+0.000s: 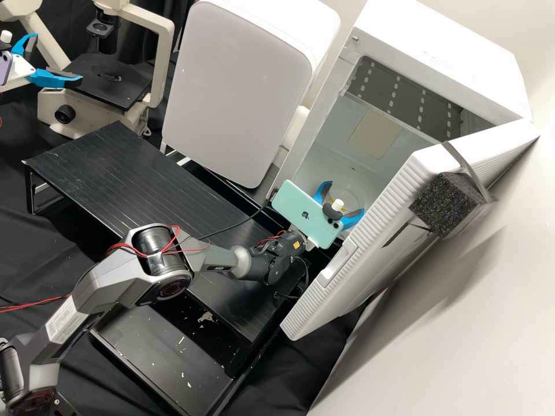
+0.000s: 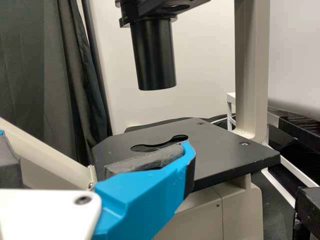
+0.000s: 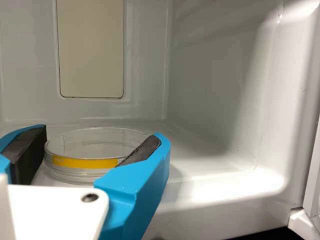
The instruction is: Take the petri dish out of the incubator
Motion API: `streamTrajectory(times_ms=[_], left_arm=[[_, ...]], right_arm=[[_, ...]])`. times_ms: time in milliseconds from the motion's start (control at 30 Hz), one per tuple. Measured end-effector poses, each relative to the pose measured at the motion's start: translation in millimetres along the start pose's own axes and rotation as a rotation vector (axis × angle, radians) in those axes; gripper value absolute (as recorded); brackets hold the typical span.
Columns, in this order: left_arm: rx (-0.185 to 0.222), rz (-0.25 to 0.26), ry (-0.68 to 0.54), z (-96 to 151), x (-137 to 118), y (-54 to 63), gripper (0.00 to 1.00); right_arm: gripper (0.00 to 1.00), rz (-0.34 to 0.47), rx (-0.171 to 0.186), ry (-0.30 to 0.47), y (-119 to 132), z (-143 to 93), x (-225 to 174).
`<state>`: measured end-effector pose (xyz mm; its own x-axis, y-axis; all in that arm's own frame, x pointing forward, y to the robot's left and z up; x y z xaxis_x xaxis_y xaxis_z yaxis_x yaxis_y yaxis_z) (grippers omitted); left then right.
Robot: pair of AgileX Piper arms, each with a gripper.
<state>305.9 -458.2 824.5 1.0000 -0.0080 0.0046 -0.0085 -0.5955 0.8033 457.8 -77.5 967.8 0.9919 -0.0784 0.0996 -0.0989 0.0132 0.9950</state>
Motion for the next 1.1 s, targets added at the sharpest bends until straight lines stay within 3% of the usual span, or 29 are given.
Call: streamTrajectory(times_ms=[267,467,733,1100], left_arm=[[0.000,0.000,0.000,0.0,0.0,0.0,1.00],[0.000,0.000,0.000,0.0,0.0,0.0,1.00],[0.000,0.000,0.000,0.0,0.0,0.0,1.00],[0.000,0.000,0.000,0.0,0.0,0.0,1.00]], right_arm=[[0.00,0.003,0.001,0.001,0.9,1.4,-0.8],[0.00,0.018,0.023,0.018,-1.5,4.5,-15.2],[0.00,0.040,0.027,0.029,-0.3,0.0,-56.4],[0.00,0.111,0.043,0.107,4.5,-12.9,-125.9]])
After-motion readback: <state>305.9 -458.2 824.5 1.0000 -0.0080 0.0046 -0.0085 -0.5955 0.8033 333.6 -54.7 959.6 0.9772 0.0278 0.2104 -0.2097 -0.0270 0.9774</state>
